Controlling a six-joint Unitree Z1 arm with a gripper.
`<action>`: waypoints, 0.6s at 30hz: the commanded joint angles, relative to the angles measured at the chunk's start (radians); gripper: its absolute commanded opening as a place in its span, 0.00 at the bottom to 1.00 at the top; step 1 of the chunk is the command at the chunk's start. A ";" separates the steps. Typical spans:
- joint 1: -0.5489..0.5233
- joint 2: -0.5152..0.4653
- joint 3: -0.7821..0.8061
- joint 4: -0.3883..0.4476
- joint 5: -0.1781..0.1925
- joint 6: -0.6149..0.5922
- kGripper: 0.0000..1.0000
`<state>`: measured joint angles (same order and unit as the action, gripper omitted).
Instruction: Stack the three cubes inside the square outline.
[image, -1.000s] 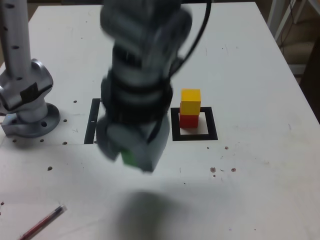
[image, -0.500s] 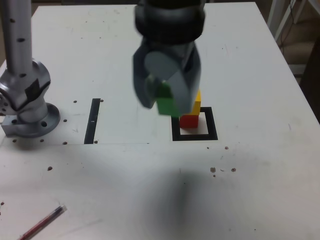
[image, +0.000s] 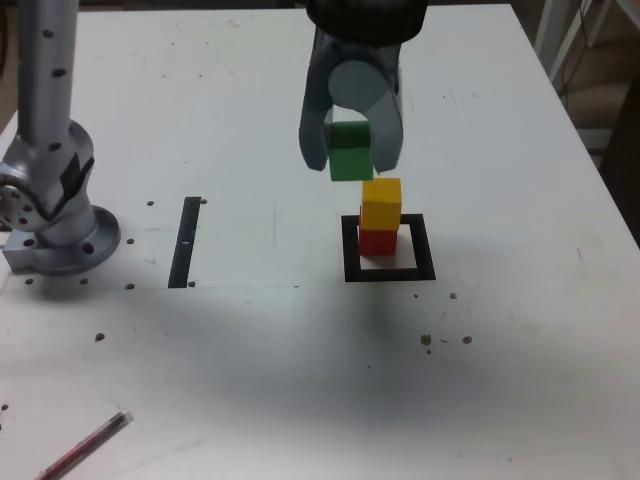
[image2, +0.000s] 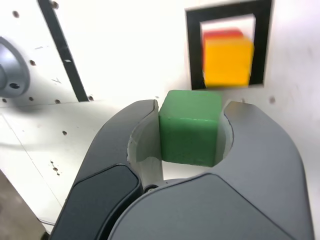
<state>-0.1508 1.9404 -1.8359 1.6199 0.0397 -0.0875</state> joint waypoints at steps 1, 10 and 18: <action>0.015 0.015 0.004 0.008 0.002 0.009 0.17; 0.032 0.087 -0.023 -0.010 0.005 0.016 0.17; 0.049 0.110 -0.072 -0.010 0.021 0.027 0.17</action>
<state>-0.1057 2.0441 -1.9033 1.5999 0.0572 -0.0629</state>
